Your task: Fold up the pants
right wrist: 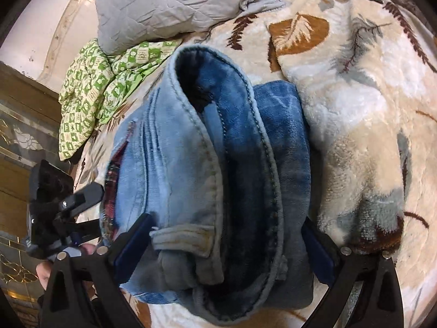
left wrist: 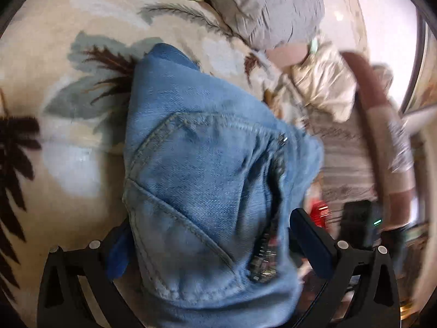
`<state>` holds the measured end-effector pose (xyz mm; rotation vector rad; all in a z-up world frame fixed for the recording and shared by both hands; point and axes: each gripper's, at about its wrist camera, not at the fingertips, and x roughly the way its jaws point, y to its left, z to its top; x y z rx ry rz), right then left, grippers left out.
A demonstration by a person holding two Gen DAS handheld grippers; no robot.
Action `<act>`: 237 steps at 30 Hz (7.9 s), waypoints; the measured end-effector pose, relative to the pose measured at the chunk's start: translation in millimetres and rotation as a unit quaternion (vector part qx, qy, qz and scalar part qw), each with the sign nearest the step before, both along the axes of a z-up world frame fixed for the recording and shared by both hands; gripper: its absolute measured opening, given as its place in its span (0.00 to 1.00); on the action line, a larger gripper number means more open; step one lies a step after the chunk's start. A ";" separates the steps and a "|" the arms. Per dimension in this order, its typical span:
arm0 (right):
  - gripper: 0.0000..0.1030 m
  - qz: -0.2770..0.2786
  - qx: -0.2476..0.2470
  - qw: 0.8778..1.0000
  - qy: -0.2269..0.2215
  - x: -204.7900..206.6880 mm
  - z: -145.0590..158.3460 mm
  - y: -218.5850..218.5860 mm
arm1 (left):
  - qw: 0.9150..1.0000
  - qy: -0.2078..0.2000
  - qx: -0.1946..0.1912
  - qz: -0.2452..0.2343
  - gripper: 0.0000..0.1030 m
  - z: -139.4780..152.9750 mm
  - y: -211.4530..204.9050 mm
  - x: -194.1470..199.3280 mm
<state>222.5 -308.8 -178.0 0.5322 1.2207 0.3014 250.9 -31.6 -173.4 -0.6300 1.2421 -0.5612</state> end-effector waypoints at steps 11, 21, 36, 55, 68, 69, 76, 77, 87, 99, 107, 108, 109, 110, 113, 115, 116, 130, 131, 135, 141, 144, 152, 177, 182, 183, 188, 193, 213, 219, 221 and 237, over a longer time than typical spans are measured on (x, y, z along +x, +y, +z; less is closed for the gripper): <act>1.00 0.001 0.006 1.000 -0.016 -3.6 -10.4 -7.9 | 1.000 -0.002 -0.007 0.018 1.00 -1.9 0.6 4.1; 0.97 -0.002 -0.003 1.000 -0.031 -8.2 -7.0 -8.3 | 0.999 -0.007 0.037 -0.006 1.00 -0.2 -10.8 2.8; 0.66 -0.004 -0.010 0.999 -0.050 -18.3 5.6 -14.3 | 0.999 -0.025 0.027 0.010 0.37 12.7 1.8 -4.1; 0.43 0.000 -0.061 0.991 -0.117 -34.1 49.9 -0.4 | 0.990 -0.131 0.054 -0.009 0.23 64.7 -9.9 -18.9; 0.43 0.016 -0.071 0.983 -0.168 -22.4 99.1 66.7 | 0.985 -0.162 0.059 0.028 0.23 94.7 62.7 -15.3; 0.43 0.018 -0.072 0.983 -0.167 -21.7 95.2 73.8 | 0.986 -0.152 0.063 0.032 0.23 86.5 69.8 -13.7; 0.43 0.030 -0.086 0.990 -0.105 -10.1 26.9 108.0 | 0.993 -0.086 0.067 0.038 0.26 6.7 90.5 -5.8; 0.43 0.029 -0.086 0.990 -0.107 -10.8 21.8 108.7 | 0.994 -0.085 0.058 0.043 0.27 4.5 91.3 -6.4; 0.60 0.024 -0.086 0.991 -0.105 -11.8 21.3 107.0 | 0.989 -0.092 0.098 0.059 0.53 16.6 87.9 -10.4; 1.00 0.016 -0.094 0.986 -0.136 -24.7 73.0 71.4 | 0.952 -0.194 0.216 0.095 1.00 90.1 93.0 -60.1; 1.00 0.048 -0.043 0.991 -0.117 -7.5 85.9 64.4 | 0.885 -0.301 0.354 -0.038 1.00 84.9 54.2 -107.1; 1.00 0.057 -0.026 0.992 -0.108 -6.0 83.4 66.1 | 0.878 -0.309 0.360 -0.056 1.00 81.2 51.1 -111.2; 1.00 0.063 -0.017 0.992 -0.103 -6.0 80.9 68.8 | 0.869 -0.319 0.371 -0.069 1.00 77.5 47.5 -115.1; 0.99 0.069 -0.013 0.992 -0.102 -6.2 78.7 71.5 | 0.860 -0.327 0.383 -0.081 1.00 72.8 44.5 -117.3; 0.78 0.084 -0.028 0.991 -0.100 -6.5 69.0 82.9 | 0.846 -0.326 0.410 -0.096 0.98 60.9 39.1 -114.5; 0.63 0.092 -0.050 0.991 -0.084 -5.0 57.3 90.6 | 0.848 -0.315 0.413 -0.103 0.90 53.6 39.1 -110.2; 0.60 0.094 -0.061 0.990 -0.080 -5.2 52.6 92.5 | 0.850 -0.310 0.413 -0.106 0.82 50.3 40.1 -109.5; 0.26 0.100 -0.115 0.983 -0.104 -13.6 34.3 91.0 | 0.875 -0.276 0.379 -0.117 0.23 34.9 40.5 -113.5; 0.26 0.098 -0.114 0.983 -0.104 -13.1 32.6 90.8 | 0.875 -0.275 0.381 -0.117 0.24 34.6 39.9 -112.6; 0.38 0.089 -0.093 0.986 -0.105 -12.3 33.3 86.0 | 0.872 -0.282 0.386 -0.102 0.38 39.6 41.6 -115.4; 0.93 0.041 -0.088 0.988 -0.122 -30.2 62.8 65.3 | 0.906 -0.260 0.333 0.001 0.99 77.9 68.6 -129.8; 1.00 0.017 -0.155 0.973 -0.173 -60.3 100.9 61.6 | 0.912 -0.277 0.292 0.084 1.00 116.6 80.0 -151.4; 1.00 -0.069 -0.265 0.922 -0.273 -168.2 159.5 65.1 | 0.890 -0.301 0.297 0.169 1.00 157.3 58.2 -207.7; 1.00 -0.076 -0.263 0.929 -0.248 -192.2 162.3 54.2 | 0.887 -0.298 0.326 0.135 1.00 156.7 38.3 -213.5; 1.00 -0.072 -0.264 0.929 -0.247 -191.8 160.6 55.4 | 0.888 -0.297 0.326 0.133 1.00 156.2 37.7 -212.7; 1.00 -0.072 -0.264 0.929 -0.247 -191.9 160.6 55.6 | 0.888 -0.297 0.326 0.133 1.00 156.2 37.6 -213.0; 1.00 -0.069 -0.265 0.929 -0.250 -192.6 161.0 56.6 | 0.888 -0.297 0.326 0.133 1.00 156.3 37.2 -213.2; 1.00 -0.069 -0.264 0.930 -0.248 -191.9 161.1 56.6 | 0.888 -0.297 0.325 0.131 1.00 157.1 37.1 -212.8; 1.00 -0.069 -0.265 0.930 -0.246 -191.9 160.8 56.6 | 0.888 -0.297 0.325 0.132 1.00 157.8 35.8 -213.7; 1.00 -0.068 -0.265 0.930 -0.247 -191.8 160.9 56.8 | 0.888 -0.297 0.325 0.131 1.00 158.0 35.6 -213.3; 1.00 -0.069 -0.266 0.929 -0.247 -192.2 161.1 56.9 | 0.888 -0.297 0.326 0.131 1.00 157.9 35.5 -213.5; 1.00 -0.067 -0.266 0.929 -0.248 -192.5 160.5 56.7 | 0.888 -0.299 0.325 0.129 1.00 158.4 35.0 -214.0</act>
